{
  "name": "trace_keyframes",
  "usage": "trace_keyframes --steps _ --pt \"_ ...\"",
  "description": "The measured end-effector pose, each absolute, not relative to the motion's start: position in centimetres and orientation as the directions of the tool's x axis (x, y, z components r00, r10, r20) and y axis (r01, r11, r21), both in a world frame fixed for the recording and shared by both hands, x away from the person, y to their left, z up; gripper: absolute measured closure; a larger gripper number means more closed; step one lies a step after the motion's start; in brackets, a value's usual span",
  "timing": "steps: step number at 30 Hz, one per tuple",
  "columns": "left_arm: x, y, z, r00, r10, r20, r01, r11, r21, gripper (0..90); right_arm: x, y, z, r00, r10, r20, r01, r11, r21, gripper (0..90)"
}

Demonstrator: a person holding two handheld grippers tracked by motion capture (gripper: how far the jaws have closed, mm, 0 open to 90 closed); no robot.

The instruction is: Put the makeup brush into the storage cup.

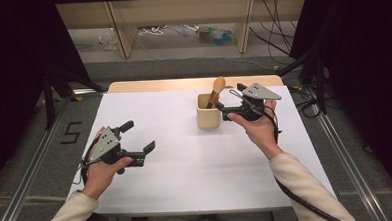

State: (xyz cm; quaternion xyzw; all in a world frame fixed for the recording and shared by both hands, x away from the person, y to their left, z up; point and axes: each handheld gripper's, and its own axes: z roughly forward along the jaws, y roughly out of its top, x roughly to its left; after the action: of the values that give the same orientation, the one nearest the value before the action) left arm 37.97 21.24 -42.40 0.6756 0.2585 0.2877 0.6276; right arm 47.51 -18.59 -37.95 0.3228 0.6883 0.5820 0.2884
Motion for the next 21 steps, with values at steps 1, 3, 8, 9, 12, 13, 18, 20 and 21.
trace_keyframes --steps 1,3,8,9,12,13,18,20,21 --pt "38.0 21.2 -42.4 0.701 0.711 0.064 -0.011 -0.079 0.997 0.6 47.4 -18.6 -37.9 -0.626 0.779 -0.025 0.100 0.112 0.989 0.3" --pt "38.0 21.2 -42.4 0.701 0.711 0.066 -0.012 -0.081 0.997 0.6 47.1 -18.7 -37.9 -0.626 0.780 -0.021 0.101 0.107 0.989 0.3" --pt "38.0 21.2 -42.4 0.701 0.711 0.062 -0.009 -0.077 0.997 0.6 46.5 -19.0 -38.0 -0.630 0.776 -0.021 0.112 0.118 0.987 0.3" --pt "38.0 21.2 -42.4 0.701 0.711 0.062 -0.009 -0.077 0.997 0.6 46.5 -19.0 -38.0 -0.630 0.776 -0.021 0.112 0.118 0.987 0.3" --pt "38.0 21.2 -42.4 0.702 0.710 0.064 -0.014 -0.077 0.997 0.6 46.4 -19.2 -38.0 -0.627 0.777 -0.043 0.085 0.123 0.989 0.3" --pt "38.0 21.2 -42.4 0.701 0.710 0.064 -0.013 -0.078 0.997 0.6 46.3 -19.3 -38.0 -0.629 0.776 -0.046 0.083 0.126 0.989 0.3" --pt "38.0 21.2 -42.4 0.701 0.710 0.064 -0.012 -0.079 0.997 0.6 45.6 -19.5 -38.0 -0.636 0.771 -0.024 0.108 0.120 0.987 0.4" --pt "38.0 21.2 -42.4 0.701 0.710 0.064 -0.012 -0.078 0.997 0.6 45.3 -19.7 -38.0 -0.630 0.775 -0.038 0.089 0.120 0.989 0.4" --pt "38.0 21.2 -42.4 0.701 0.710 0.064 -0.012 -0.078 0.997 0.6 45.2 -19.8 -38.0 -0.634 0.772 -0.033 0.093 0.119 0.989 0.4"
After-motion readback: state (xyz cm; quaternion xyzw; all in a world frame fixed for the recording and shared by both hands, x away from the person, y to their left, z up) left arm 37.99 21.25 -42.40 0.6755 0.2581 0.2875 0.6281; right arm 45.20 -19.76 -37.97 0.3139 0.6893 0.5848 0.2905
